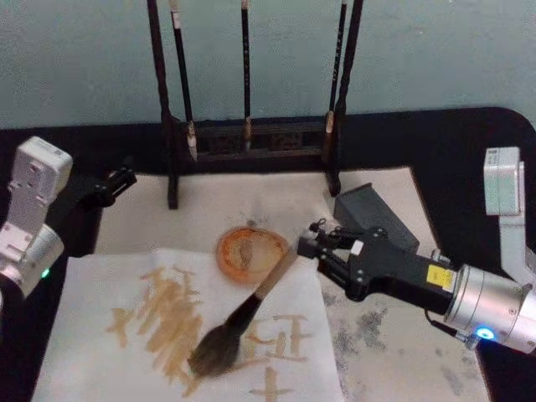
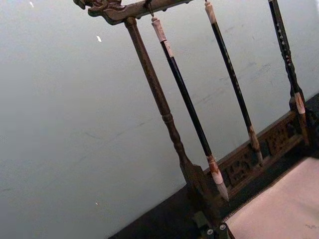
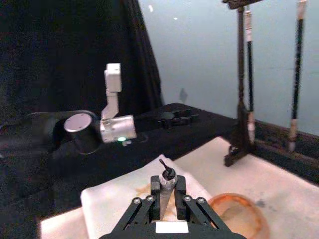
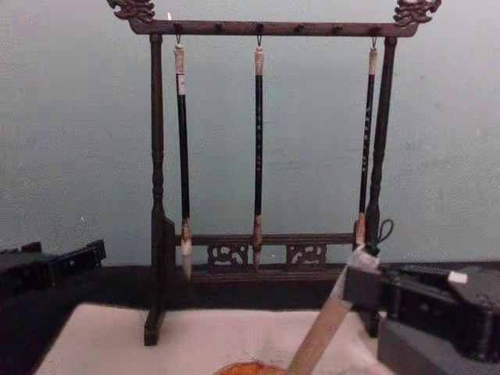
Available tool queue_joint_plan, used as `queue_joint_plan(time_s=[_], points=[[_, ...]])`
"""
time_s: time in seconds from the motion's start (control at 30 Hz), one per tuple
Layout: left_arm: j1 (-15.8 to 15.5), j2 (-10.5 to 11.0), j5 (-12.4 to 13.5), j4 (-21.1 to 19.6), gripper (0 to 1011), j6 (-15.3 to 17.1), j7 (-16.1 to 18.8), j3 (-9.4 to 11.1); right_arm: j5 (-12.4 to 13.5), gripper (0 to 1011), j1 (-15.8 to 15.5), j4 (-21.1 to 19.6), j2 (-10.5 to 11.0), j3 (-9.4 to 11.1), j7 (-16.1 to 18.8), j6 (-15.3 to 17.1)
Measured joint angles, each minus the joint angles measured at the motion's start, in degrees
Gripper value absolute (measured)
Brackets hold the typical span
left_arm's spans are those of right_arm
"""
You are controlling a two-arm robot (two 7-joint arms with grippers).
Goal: Pick up the brush from the inkstone, write on the paper, then place the brush back to its original position.
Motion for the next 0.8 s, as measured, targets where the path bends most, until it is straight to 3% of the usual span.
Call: queue_joint_plan(time_s=[0.47, 0.8], points=[[0.0, 0.0, 0.0, 0.0, 1002, 0.0, 0.0, 0.0, 1.35, 170, 0.01, 0.97, -0.87, 2.4, -0.41, -0.21], [0.0, 0.0, 0.0, 0.0, 1002, 0.0, 0.0, 0.0, 2.74, 170, 1.82, 3.84, -2.16, 2.24, -0.13, 0.88]])
